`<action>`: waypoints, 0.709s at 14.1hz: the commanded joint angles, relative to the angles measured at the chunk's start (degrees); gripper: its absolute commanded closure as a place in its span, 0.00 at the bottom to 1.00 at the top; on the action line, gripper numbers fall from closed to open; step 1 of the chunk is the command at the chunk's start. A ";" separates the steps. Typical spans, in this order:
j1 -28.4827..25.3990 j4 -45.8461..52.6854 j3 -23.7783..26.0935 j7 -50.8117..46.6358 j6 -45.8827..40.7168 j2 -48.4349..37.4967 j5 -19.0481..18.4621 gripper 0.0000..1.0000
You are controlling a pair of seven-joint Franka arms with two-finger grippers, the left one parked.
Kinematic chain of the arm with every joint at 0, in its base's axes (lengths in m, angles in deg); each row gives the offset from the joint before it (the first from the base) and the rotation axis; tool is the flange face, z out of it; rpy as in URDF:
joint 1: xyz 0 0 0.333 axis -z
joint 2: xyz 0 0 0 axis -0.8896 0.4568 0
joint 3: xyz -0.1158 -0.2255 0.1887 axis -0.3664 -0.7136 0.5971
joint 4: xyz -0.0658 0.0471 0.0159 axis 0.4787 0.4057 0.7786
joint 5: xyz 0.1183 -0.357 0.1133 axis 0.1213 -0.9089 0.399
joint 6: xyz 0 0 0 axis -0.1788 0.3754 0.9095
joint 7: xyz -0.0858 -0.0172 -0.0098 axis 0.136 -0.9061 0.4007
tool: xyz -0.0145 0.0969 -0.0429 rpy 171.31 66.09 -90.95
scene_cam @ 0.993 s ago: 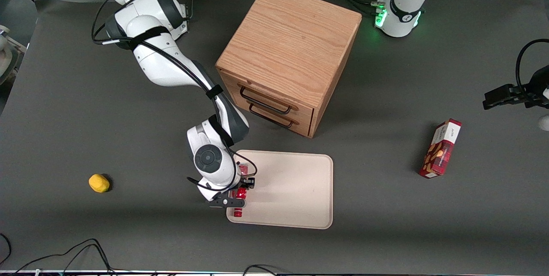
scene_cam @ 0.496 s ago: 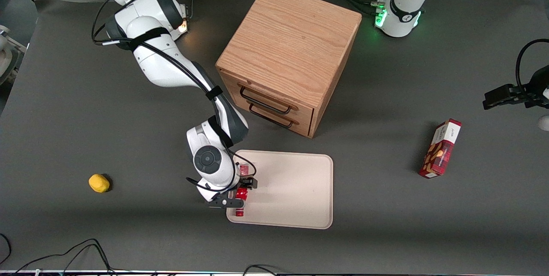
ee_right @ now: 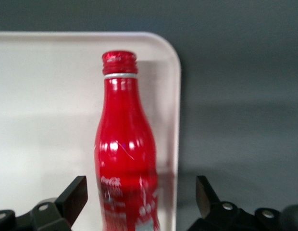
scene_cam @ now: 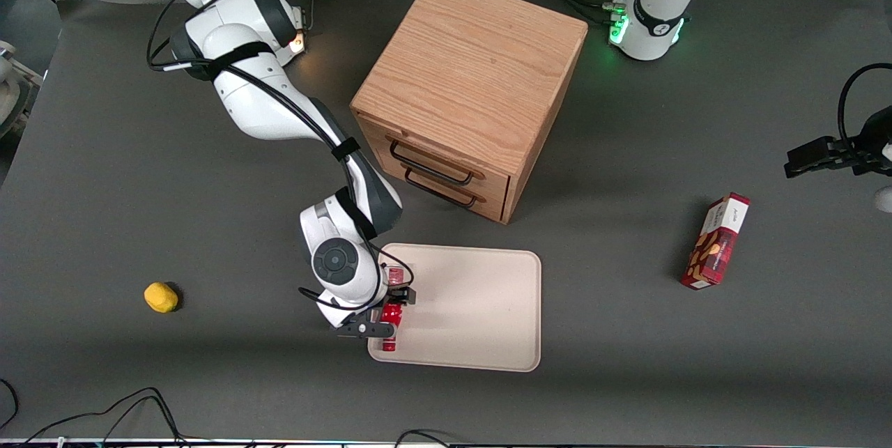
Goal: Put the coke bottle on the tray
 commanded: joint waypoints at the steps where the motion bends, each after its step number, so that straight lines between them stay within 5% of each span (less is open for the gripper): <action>1: 2.77 -0.90 0.88 1.07 -8.42 -7.56 1.33 0.00; 4: 4.96 -13.51 1.05 1.85 -15.38 -20.55 1.95 0.00; 10: 17.17 -46.65 6.68 12.38 -15.65 -52.89 1.86 0.00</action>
